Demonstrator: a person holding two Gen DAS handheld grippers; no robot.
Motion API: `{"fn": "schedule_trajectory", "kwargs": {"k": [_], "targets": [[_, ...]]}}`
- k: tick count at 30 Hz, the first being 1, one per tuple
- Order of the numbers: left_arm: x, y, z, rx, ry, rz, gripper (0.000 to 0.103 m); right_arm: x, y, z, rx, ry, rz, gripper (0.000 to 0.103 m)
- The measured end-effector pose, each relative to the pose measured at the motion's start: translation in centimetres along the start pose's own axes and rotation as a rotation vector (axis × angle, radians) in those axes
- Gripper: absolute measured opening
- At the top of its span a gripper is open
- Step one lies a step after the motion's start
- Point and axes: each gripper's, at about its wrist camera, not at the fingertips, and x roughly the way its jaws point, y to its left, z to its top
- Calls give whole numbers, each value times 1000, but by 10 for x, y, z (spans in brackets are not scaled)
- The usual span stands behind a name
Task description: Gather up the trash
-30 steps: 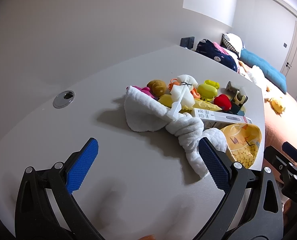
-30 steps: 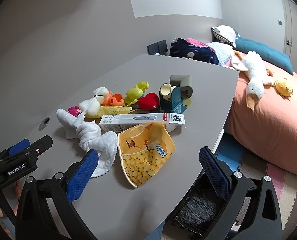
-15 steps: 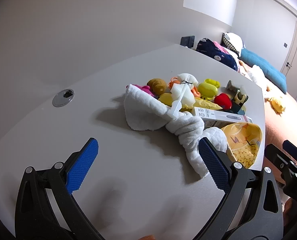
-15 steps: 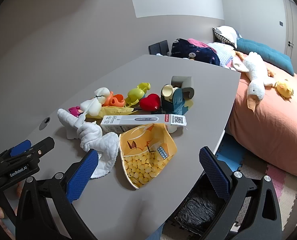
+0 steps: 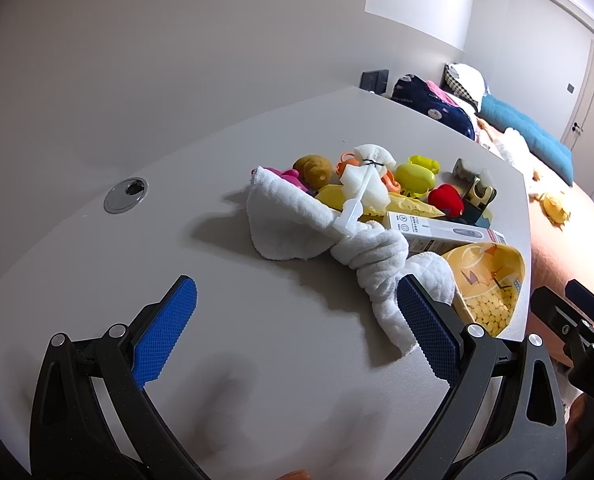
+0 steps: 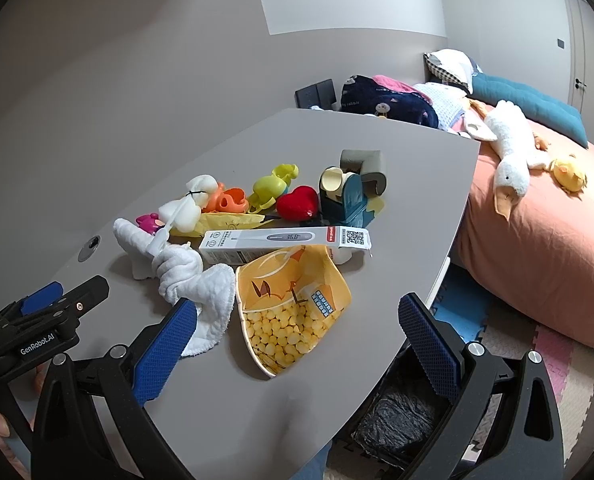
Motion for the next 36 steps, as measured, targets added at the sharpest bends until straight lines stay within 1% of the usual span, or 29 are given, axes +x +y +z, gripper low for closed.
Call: {"fn": "schedule_trajectory", "kwargs": {"k": [10, 17, 22, 27, 36], "targets": [[0, -2, 0, -3, 2, 0, 97, 0, 0, -1, 2, 2, 2, 100], [6, -4, -2, 1, 15, 5, 97, 5, -3, -2, 4, 11, 6, 100], [12, -2, -3, -13, 33, -6, 97, 11, -7, -3, -3, 23, 9, 100], [22, -5, 1, -37, 53, -31, 97, 23, -10, -4, -3, 46, 13, 100], [52, -26, 13, -42, 95, -62, 97, 39, -21, 3, 39, 49, 22, 100]]}}
